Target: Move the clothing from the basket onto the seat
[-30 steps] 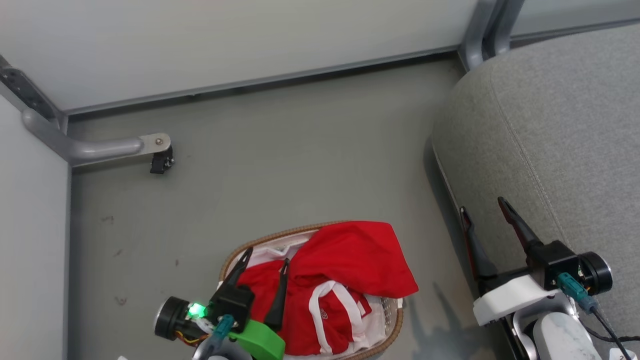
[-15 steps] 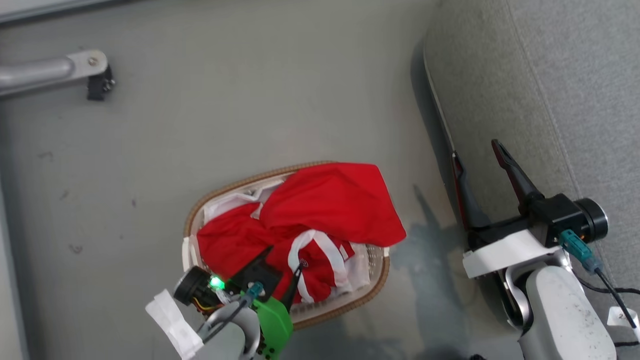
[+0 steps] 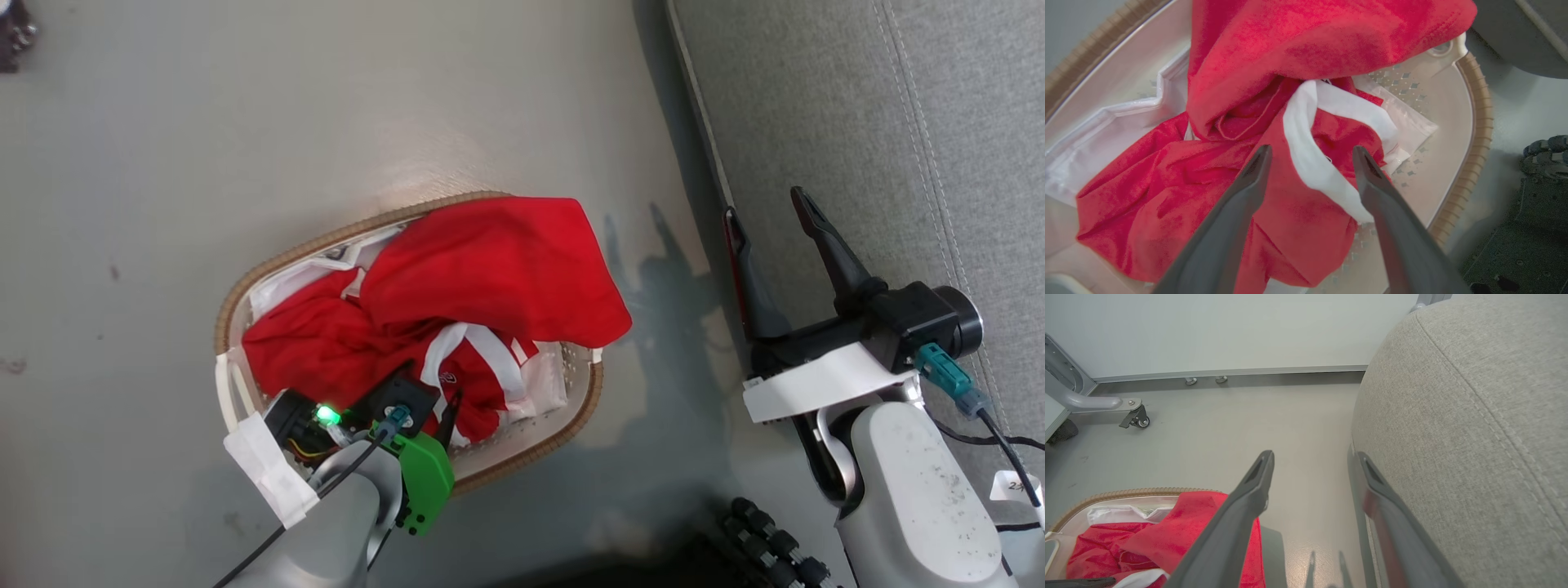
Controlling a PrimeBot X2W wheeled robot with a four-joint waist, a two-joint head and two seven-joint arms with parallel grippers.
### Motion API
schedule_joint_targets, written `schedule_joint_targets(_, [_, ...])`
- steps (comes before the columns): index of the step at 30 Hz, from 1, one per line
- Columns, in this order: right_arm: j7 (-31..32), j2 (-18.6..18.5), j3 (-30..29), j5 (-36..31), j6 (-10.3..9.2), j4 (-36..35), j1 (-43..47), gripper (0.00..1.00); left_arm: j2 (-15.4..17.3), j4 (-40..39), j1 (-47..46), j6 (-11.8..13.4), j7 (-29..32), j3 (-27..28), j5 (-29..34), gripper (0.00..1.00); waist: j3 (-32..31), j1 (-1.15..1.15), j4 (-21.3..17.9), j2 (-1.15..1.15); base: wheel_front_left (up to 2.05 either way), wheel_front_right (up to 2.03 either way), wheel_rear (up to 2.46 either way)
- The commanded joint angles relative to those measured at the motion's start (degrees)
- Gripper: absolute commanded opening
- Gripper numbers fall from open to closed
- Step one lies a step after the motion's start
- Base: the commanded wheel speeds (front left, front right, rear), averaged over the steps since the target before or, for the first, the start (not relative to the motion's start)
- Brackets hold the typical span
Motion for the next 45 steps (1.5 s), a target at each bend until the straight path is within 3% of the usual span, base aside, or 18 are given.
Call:
schedule_joint_targets(1, [-0.28,-0.15,0.05,0.62,-0.04,-0.13,-0.88,1.0,0.42,0.95,-1.38,0.42,0.04,0.0,-0.16,1.0,2.9,-0.01,-2.15,0.0,0.0,0.0,0.0])
schedule_joint_targets(12, [-0.28,-0.16,1.54,2.27,-0.04,-0.26,-1.92,1.0,0.37,8.67,-4.19,1.69,1.13,1.11,-4.09,1.0,4.58,-0.01,-2.93,0.0,0.0,0.0,0.0])
schedule_joint_targets(13, [-0.28,-0.15,1.74,2.32,-0.04,-0.26,-1.94,1.0,0.38,9.28,-4.3,1.64,1.39,1.04,-4.5,0.6,4.65,-0.01,-2.99,0.0,0.0,0.0,0.0])
schedule_joint_targets(15, [-0.28,-0.16,1.88,2.35,-0.04,-0.2,-1.98,1.0,0.37,9.76,-4.22,1.34,1.48,0.71,-5.05,0.26,4.66,-0.01,-3.04,0.0,0.0,0.0,0.0])
schedule_joint_targets(17, [-0.28,-0.16,1.91,2.36,-0.04,-0.03,-1.91,1.0,0.38,10.03,-4.09,1.13,1.42,0.36,-5.3,0.0,4.51,-0.01,-3.01,0.0,0.0,0.0,0.0])
schedule_joint_targets(29, [-0.28,-0.17,1.63,1.14,-0.04,1.55,-1.07,1.0,0.36,7.0,-1.33,0.77,0.43,-3.18,-8.76,0.0,-1.04,-0.01,-0.98,0.0,0.0,0.0,0.0])
schedule_joint_targets(38, [-0.28,-0.18,0.06,-0.91,-0.04,3.25,2.09,1.0,0.33,-0.38,2.66,0.0,-0.07,-6.13,-10.22,0.0,-11.81,-0.01,2.58,0.0,0.0,0.0,0.0])
schedule_joint_targets(45, [-0.28,-0.19,-0.92,-2.04,-0.04,4.56,5.98,1.0,0.44,-8.14,6.91,-0.27,0.02,-3.8,-10.84,0.0,-21.82,-0.01,4.99,0.0,0.0,0.0,0.0])
